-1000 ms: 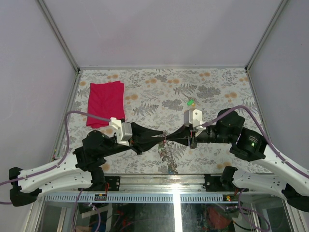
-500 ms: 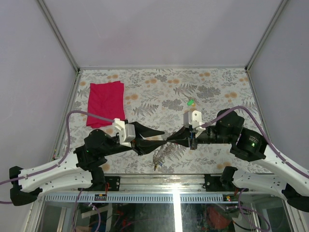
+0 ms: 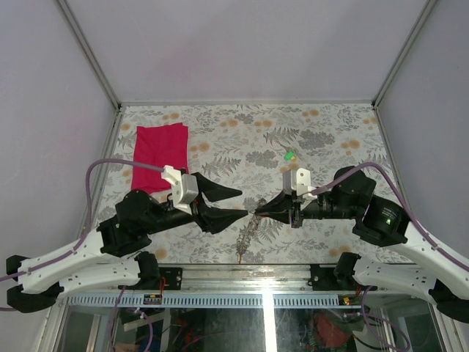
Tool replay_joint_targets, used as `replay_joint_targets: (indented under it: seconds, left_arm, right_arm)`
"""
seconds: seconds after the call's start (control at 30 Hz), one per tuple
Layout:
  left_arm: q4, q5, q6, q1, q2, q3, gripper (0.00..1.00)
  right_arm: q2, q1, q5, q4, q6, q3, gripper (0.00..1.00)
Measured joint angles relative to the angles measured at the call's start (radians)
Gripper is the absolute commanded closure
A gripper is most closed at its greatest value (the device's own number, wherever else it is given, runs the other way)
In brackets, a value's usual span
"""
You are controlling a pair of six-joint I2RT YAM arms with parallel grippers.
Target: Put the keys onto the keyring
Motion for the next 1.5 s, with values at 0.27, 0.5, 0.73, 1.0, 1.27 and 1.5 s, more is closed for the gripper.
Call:
replay_joint_targets:
  seconds: [0.27,0.5,0.73,1.0,1.27,1.5]
  left_arm:
    - [-0.019,0.084,0.008,0.0,-0.019,0.012,0.52]
    - [-0.014,0.157,0.028,0.0,0.041,0.012,0.53]
    - [-0.01,0.158,0.032,0.0,0.036,0.012,0.59]
    - [0.001,0.155,0.034,0.0,0.03,0.012,0.59]
    - [0.002,0.159,0.042,0.0,0.03,0.01,0.59]
    - [0.003,0.16,0.045,0.0,0.031,0.01,0.7]
  right_arm:
    - [-0.004,0.0,-0.002,0.004,0.006,0.0,1.0]
    - [-0.004,0.0,-0.024,0.035,0.028,0.0,1.0]
    - [-0.005,0.0,-0.054,0.061,0.045,0.0,1.0]
    - [-0.005,0.0,-0.057,0.085,0.057,0.0,1.0]
    - [-0.012,0.0,-0.074,0.097,0.07,0.0,1.0]
    - [-0.014,0.0,-0.08,0.102,0.072,0.0,1.0]
